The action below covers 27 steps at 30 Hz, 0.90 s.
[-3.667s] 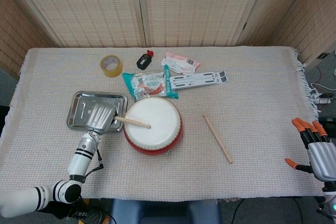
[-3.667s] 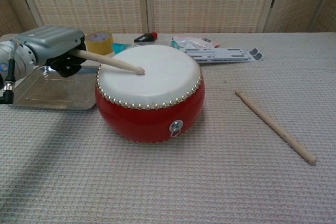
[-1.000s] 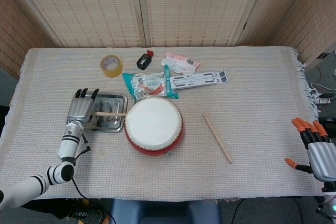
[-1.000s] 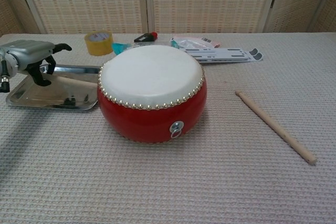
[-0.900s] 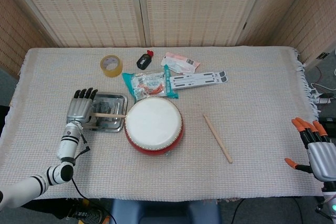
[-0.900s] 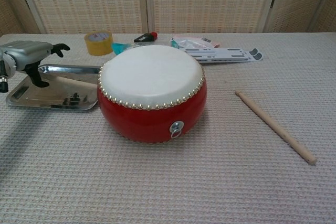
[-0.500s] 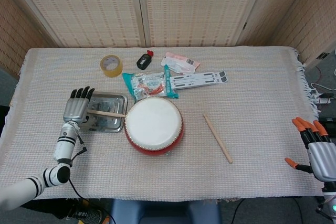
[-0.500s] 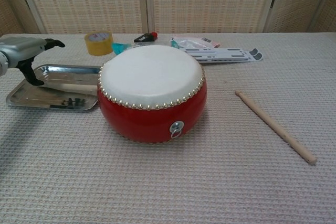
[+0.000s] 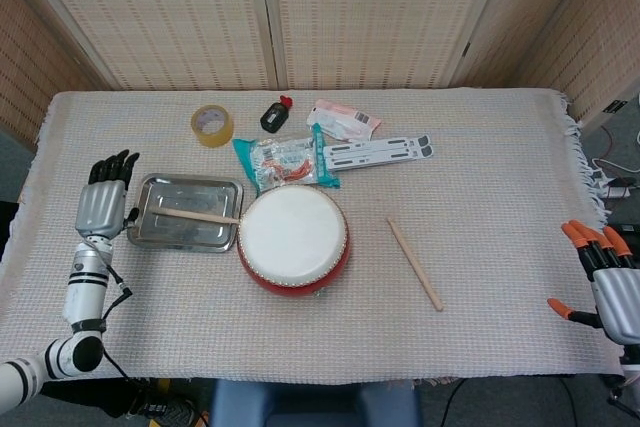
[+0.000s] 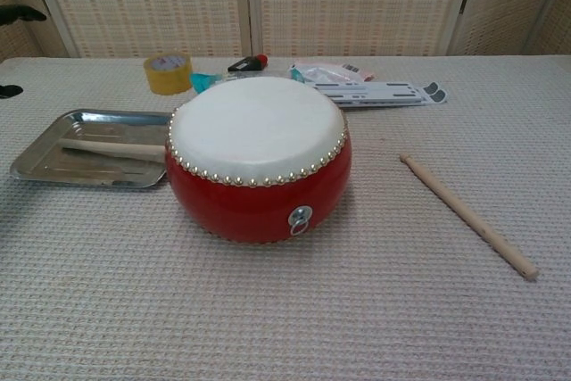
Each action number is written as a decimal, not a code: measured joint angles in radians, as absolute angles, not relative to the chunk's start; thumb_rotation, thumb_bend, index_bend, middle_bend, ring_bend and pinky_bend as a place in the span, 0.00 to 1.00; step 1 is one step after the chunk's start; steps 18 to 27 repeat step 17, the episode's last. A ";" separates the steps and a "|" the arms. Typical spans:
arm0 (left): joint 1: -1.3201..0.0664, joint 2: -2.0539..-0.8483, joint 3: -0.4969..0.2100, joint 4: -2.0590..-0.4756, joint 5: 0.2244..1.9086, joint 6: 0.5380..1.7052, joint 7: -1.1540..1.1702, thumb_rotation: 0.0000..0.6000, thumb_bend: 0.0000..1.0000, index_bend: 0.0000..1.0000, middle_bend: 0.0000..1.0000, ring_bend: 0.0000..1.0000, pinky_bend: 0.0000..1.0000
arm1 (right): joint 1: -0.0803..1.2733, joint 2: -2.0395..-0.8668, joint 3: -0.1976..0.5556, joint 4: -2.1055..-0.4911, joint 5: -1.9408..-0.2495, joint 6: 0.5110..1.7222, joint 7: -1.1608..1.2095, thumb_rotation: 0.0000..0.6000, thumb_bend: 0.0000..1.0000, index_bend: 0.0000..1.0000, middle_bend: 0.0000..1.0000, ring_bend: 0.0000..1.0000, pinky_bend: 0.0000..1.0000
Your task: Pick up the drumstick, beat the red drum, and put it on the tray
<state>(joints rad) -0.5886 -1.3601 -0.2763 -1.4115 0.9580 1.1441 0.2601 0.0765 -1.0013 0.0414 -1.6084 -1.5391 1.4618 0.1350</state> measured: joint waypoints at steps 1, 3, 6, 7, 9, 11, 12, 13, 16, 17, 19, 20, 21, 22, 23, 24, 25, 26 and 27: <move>-0.572 -1.344 -0.276 -1.434 0.972 1.159 0.239 1.00 0.32 0.13 0.06 0.00 0.02 | 0.079 -0.997 0.042 -1.610 -1.538 1.455 0.140 1.00 0.00 0.07 0.05 0.00 0.00; -0.534 -1.311 -0.270 -1.483 1.006 1.204 0.209 1.00 0.33 0.15 0.06 0.00 0.02 | 0.087 -0.990 0.043 -1.611 -1.537 1.443 0.154 1.00 0.01 0.07 0.05 0.00 0.00; -0.473 -1.276 -0.252 -1.548 1.051 1.281 0.183 1.00 0.33 0.16 0.06 0.00 0.02 | 0.095 -0.987 0.045 -1.607 -1.536 1.434 0.174 1.00 0.02 0.07 0.05 0.00 0.00; -0.453 -1.268 -0.246 -1.567 1.065 1.305 0.174 1.00 0.33 0.16 0.06 0.00 0.02 | 0.097 -0.987 0.045 -1.604 -1.537 1.431 0.179 1.00 0.02 0.07 0.05 0.00 0.00; -0.408 -1.250 -0.226 -1.608 1.099 1.359 0.155 1.00 0.33 0.16 0.06 0.00 0.02 | 0.099 -0.988 0.043 -1.601 -1.544 1.431 0.183 1.00 0.02 0.07 0.05 0.00 0.00; -0.371 -1.240 -0.207 -1.632 1.133 1.403 0.145 1.00 0.33 0.16 0.06 0.00 0.02 | 0.098 -0.991 0.041 -1.601 -1.550 1.436 0.181 1.00 0.02 0.07 0.05 0.00 0.00; -0.348 -1.236 -0.193 -1.643 1.159 1.433 0.142 1.00 0.33 0.16 0.06 0.00 0.02 | 0.096 -0.993 0.040 -1.601 -1.552 1.440 0.181 1.00 0.02 0.07 0.05 0.00 0.00; -0.332 -1.234 -0.182 -1.650 1.179 1.455 0.140 1.00 0.33 0.16 0.06 0.00 0.02 | 0.094 -0.995 0.039 -1.602 -1.554 1.444 0.180 1.00 0.02 0.07 0.05 0.00 0.00; -0.285 -1.227 -0.141 -1.671 1.242 1.517 0.142 1.00 0.33 0.16 0.06 0.00 0.02 | 0.089 -1.004 0.032 -1.600 -1.565 1.454 0.180 1.00 0.02 0.07 0.05 0.00 0.00; -0.273 -1.223 -0.128 -1.677 1.258 1.528 0.144 1.00 0.34 0.16 0.06 0.00 0.02 | 0.087 -1.007 0.029 -1.598 -1.568 1.455 0.179 1.00 0.02 0.07 0.05 0.00 0.00; -0.273 -1.223 -0.128 -1.677 1.258 1.528 0.144 1.00 0.34 0.16 0.06 0.00 0.02 | 0.087 -1.007 0.029 -1.598 -1.568 1.455 0.179 1.00 0.02 0.07 0.05 0.00 0.00; -0.273 -1.223 -0.128 -1.677 1.258 1.528 0.144 1.00 0.34 0.16 0.06 0.00 0.02 | 0.087 -1.007 0.029 -1.598 -1.568 1.455 0.179 1.00 0.02 0.07 0.05 0.00 0.00; -0.273 -1.223 -0.128 -1.677 1.258 1.528 0.144 1.00 0.34 0.16 0.06 0.00 0.02 | 0.087 -1.007 0.029 -1.598 -1.568 1.455 0.179 1.00 0.02 0.07 0.05 0.00 0.00; -0.273 -1.223 -0.128 -1.677 1.258 1.528 0.144 1.00 0.34 0.16 0.06 0.00 0.02 | 0.087 -1.007 0.029 -1.598 -1.568 1.455 0.179 1.00 0.02 0.07 0.05 0.00 0.00; -0.273 -1.223 -0.128 -1.677 1.258 1.528 0.144 1.00 0.34 0.16 0.06 0.00 0.02 | 0.087 -1.007 0.029 -1.598 -1.568 1.455 0.179 1.00 0.02 0.07 0.05 0.00 0.00; -0.273 -1.223 -0.128 -1.677 1.258 1.528 0.144 1.00 0.34 0.16 0.06 0.00 0.02 | 0.087 -1.007 0.029 -1.598 -1.568 1.455 0.179 1.00 0.02 0.07 0.05 0.00 0.00; -0.273 -1.223 -0.128 -1.677 1.258 1.528 0.144 1.00 0.34 0.16 0.06 0.00 0.02 | 0.087 -1.007 0.029 -1.598 -1.568 1.455 0.179 1.00 0.02 0.07 0.05 0.00 0.00; -0.273 -1.223 -0.128 -1.677 1.258 1.528 0.144 1.00 0.34 0.16 0.06 0.00 0.02 | 0.087 -1.007 0.029 -1.598 -1.568 1.455 0.179 1.00 0.02 0.07 0.05 0.00 0.00; -0.273 -1.223 -0.128 -1.677 1.258 1.528 0.144 1.00 0.34 0.16 0.06 0.00 0.02 | 0.087 -1.007 0.029 -1.598 -1.568 1.455 0.179 1.00 0.02 0.07 0.05 0.00 0.00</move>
